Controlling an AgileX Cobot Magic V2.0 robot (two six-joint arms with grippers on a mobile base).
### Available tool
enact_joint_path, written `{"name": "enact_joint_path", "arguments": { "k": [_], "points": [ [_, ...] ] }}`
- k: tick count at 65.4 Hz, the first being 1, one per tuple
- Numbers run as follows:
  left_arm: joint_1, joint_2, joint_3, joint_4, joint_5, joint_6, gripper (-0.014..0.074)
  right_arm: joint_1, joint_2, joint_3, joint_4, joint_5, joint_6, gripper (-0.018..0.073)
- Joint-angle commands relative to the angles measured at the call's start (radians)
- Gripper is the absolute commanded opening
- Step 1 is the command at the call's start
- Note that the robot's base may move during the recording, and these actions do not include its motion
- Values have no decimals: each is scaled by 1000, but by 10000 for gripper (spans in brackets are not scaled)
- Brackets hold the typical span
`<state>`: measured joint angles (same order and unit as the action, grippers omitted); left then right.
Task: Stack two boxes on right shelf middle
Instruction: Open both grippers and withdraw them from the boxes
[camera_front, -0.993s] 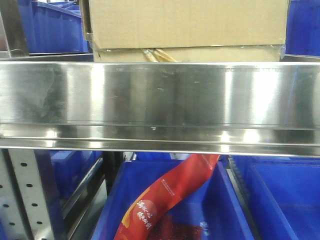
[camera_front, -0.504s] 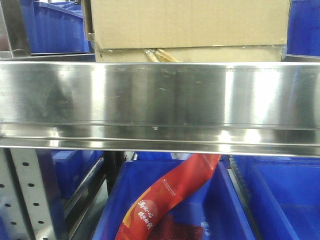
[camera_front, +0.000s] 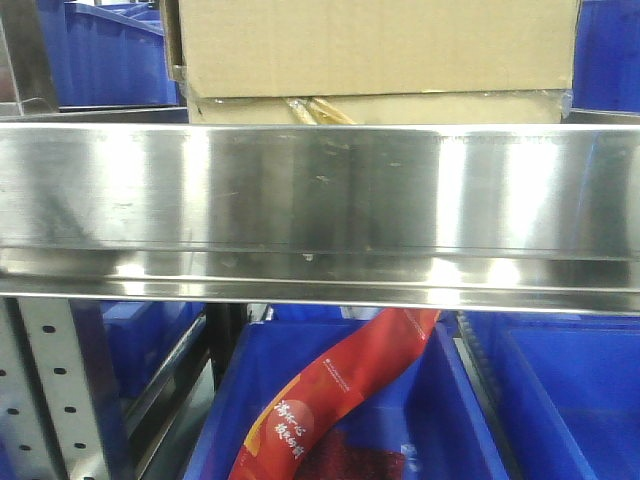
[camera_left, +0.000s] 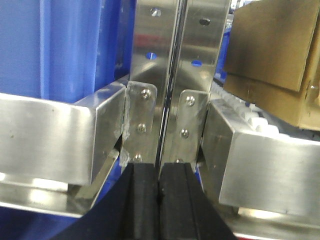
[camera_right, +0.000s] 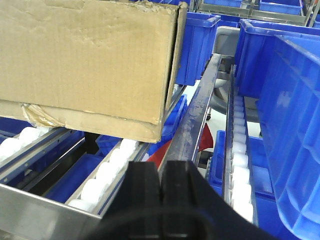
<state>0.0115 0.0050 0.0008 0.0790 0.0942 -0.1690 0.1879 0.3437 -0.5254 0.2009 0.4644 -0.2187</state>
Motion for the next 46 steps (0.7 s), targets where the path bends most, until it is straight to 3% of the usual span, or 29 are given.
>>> {"name": "enact_joint_path", "arguments": {
  "k": [1,46],
  "points": [
    [5,-5,-1,-6,-39,2,-111,-4,-6,4,-10,-24,-7,-162],
    [5,-5,-1,-6,-42,2,-111,-4,-6,5,-10,-28,-7,-162]
  ]
}}
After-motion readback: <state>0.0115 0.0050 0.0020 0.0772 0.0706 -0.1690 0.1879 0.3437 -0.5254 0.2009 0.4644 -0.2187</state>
